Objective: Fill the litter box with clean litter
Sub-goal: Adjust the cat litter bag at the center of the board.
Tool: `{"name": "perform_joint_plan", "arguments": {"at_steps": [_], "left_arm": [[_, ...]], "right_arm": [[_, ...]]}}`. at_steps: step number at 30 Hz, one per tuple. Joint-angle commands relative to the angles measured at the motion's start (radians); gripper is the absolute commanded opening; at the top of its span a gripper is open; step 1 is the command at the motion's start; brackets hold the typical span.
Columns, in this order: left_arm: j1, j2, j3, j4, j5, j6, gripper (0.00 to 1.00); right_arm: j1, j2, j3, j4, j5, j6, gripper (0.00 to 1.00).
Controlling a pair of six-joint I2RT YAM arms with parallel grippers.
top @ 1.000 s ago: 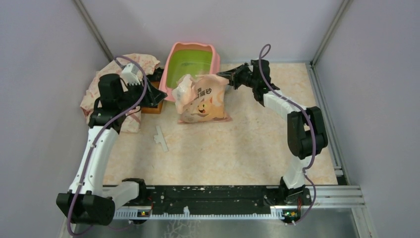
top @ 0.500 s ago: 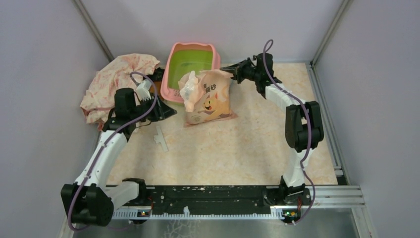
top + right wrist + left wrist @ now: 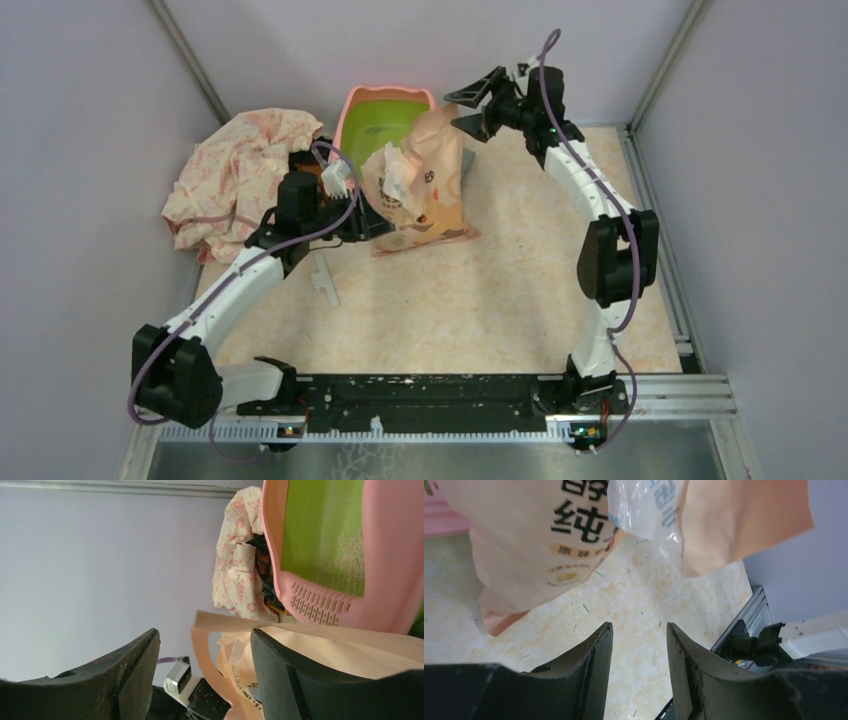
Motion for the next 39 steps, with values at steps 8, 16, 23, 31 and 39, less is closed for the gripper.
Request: {"name": "perform_joint_plan", "arguments": {"at_steps": [8, 16, 23, 31, 39], "left_arm": [[-0.026, 0.178, 0.181, 0.088, -0.088, 0.047, 0.49], [-0.075, 0.270, 0.268, 0.091, -0.150, 0.053, 0.48], [-0.090, 0.290, 0.275, 0.103, -0.164, 0.050, 0.48], [-0.091, 0.279, 0.303, 0.067, -0.202, 0.077, 0.48], [-0.091, 0.251, 0.309, 0.035, -0.232, 0.098, 0.49]], "right_arm": [[0.117, -0.042, 0.441, -0.689, 0.134, -0.708, 0.60], [0.274, -0.074, 0.500, -0.953, 0.281, -1.007, 0.39], [0.421, -0.120, 0.426, -1.011, 0.610, -1.108, 0.58], [0.432, -0.098, 0.415, -1.014, 0.791, -1.149, 0.44], [0.410, -0.017, 0.490, -1.018, 0.722, -1.196, 0.50]]}}
